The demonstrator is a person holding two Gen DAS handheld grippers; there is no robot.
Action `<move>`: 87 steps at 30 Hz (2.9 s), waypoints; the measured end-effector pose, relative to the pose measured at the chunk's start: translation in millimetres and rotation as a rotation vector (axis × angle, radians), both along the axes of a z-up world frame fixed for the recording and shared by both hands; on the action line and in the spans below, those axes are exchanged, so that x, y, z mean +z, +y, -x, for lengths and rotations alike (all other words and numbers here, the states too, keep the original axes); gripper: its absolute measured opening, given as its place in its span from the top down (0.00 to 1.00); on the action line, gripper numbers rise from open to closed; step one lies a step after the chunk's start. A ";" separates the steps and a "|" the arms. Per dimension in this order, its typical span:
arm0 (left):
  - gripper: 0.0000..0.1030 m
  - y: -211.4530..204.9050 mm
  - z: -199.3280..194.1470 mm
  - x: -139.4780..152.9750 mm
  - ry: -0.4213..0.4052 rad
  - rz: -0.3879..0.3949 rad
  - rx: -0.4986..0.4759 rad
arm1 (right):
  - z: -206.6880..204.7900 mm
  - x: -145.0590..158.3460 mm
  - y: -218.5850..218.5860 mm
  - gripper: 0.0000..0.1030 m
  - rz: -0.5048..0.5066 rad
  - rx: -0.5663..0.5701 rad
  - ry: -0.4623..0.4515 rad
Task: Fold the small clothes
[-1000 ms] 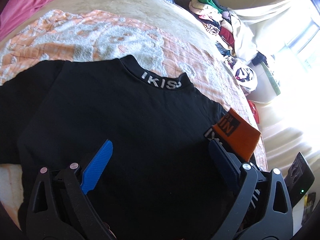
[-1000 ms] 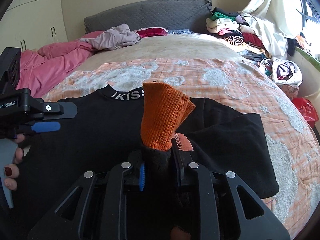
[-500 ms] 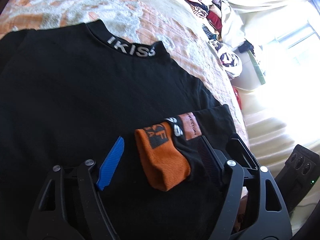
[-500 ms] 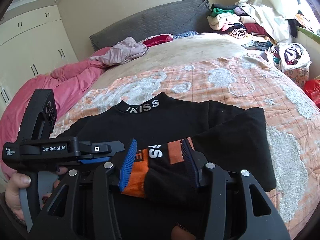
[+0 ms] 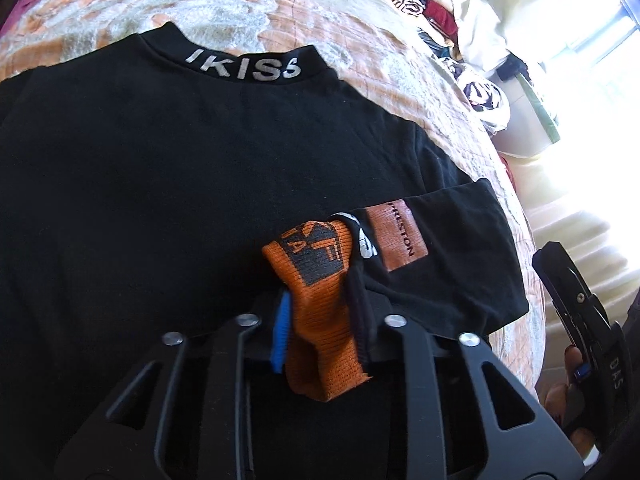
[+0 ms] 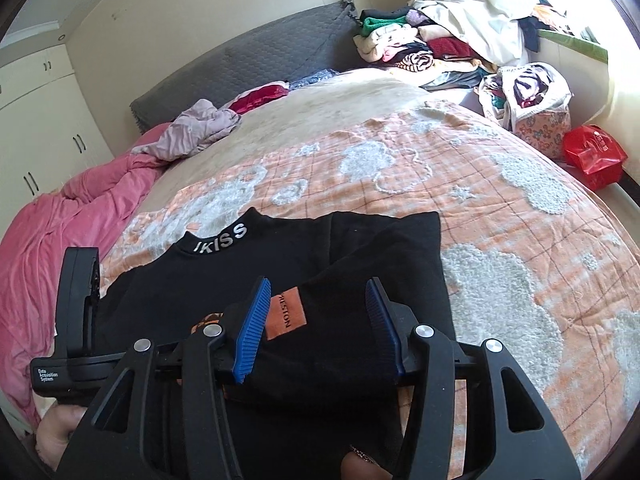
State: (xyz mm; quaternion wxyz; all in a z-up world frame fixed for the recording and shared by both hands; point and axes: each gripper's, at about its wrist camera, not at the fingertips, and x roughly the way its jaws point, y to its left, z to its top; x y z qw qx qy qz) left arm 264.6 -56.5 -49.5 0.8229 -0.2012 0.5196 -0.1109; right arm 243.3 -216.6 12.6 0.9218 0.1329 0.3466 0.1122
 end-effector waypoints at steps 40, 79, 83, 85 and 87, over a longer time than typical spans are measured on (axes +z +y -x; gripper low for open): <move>0.92 137.1 42.2 73.3 -0.189 -0.106 0.219 | -13.2 -19.1 26.7 0.53 0.093 0.036 0.055; 0.34 152.7 95.3 45.5 -0.144 -0.286 0.170 | 9.4 -23.0 90.6 0.07 0.151 0.217 0.031; 0.25 162.5 107.3 47.4 -0.149 -0.282 0.195 | 15.4 -17.8 94.2 0.05 0.153 0.217 -0.003; 0.12 166.5 111.1 48.9 -0.153 -0.274 0.214 | 17.6 -15.8 95.4 0.04 0.154 0.212 -0.016; 0.12 169.8 114.2 51.0 -0.163 -0.272 0.221 | 18.8 -14.9 98.1 0.04 0.155 0.214 -0.018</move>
